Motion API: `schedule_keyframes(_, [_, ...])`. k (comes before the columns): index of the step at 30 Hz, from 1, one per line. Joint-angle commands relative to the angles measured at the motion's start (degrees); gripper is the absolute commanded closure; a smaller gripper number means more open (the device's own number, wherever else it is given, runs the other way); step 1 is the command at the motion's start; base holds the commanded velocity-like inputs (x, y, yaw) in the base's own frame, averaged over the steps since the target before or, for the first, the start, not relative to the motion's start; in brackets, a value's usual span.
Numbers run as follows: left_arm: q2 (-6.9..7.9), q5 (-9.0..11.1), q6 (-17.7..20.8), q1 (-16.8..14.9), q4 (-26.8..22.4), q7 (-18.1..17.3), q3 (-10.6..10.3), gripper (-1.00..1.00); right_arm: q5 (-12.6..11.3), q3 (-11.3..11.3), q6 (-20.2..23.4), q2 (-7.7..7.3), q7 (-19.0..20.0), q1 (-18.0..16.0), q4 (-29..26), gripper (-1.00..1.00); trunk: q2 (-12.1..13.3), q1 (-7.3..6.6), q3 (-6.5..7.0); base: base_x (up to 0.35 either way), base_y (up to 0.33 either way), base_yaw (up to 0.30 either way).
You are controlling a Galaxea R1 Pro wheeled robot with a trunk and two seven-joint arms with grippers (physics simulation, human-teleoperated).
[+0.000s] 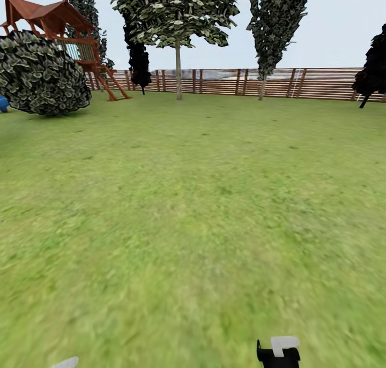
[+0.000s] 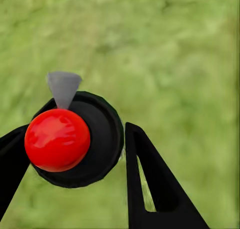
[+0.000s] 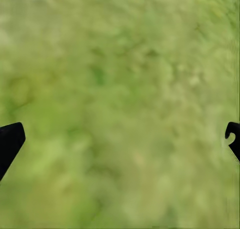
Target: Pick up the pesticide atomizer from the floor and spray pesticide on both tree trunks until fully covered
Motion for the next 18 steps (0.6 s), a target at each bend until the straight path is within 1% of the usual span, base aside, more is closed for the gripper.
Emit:
schedule_keyframes(1, [0.00, 0.00, 0.00, 0.00, 0.00, -0.01, 0.01, 1.00, 0.00, 0.00, 0.00, 0.00, 0.00, 0.00, 0.00, -1.00, 0.00, 0.00, 0.00, 0.340, 0.000, 0.000])
schedule_keyframes(18, [-0.07, 0.00, -0.09, 0.00, 0.00, -0.07, 0.01, 1.00, 0.00, 0.00, 0.00, 0.00, 0.00, 0.00, 0.00, -1.00, 0.00, 0.00, 0.00, 0.340, 0.000, 0.000])
